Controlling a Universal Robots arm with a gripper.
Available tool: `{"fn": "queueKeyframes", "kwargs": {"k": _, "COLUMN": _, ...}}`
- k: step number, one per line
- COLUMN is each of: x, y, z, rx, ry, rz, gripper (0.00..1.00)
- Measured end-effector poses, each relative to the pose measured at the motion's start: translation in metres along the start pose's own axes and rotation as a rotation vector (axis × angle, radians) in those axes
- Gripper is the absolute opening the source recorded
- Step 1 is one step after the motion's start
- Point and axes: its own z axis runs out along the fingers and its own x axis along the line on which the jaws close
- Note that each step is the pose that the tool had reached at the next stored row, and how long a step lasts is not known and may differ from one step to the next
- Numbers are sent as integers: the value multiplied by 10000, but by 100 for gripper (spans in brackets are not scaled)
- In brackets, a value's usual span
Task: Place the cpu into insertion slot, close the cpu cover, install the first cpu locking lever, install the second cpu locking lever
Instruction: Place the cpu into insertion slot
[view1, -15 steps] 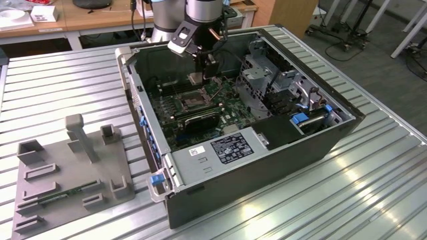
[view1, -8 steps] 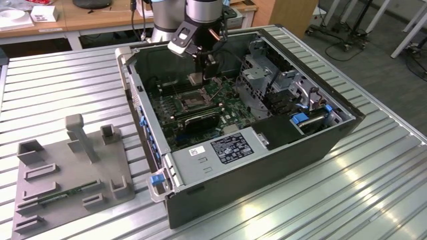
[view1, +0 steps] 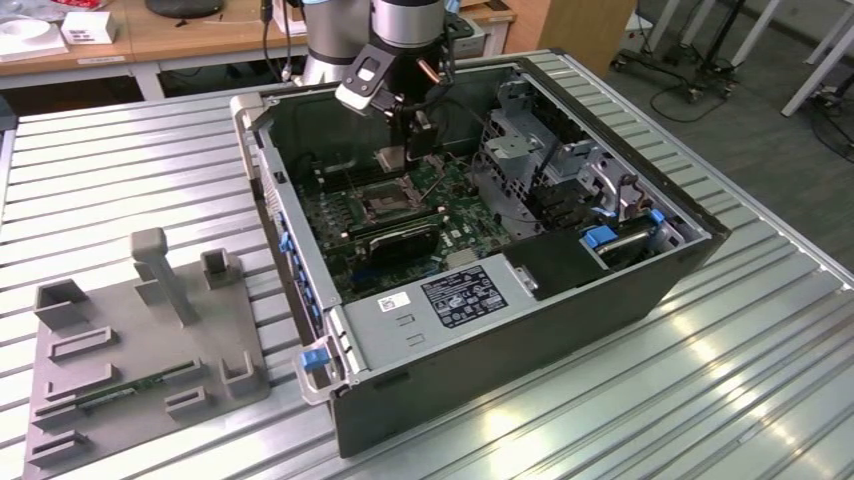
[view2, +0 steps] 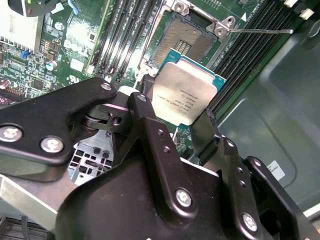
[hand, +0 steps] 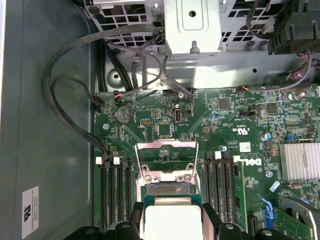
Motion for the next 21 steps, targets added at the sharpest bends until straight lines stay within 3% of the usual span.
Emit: {"fn": "queueKeyframes", "kwargs": {"k": 21, "x": -1, "y": -4, "z": 45, "rx": 1, "ry": 26, "rz": 21, "gripper": 54}}
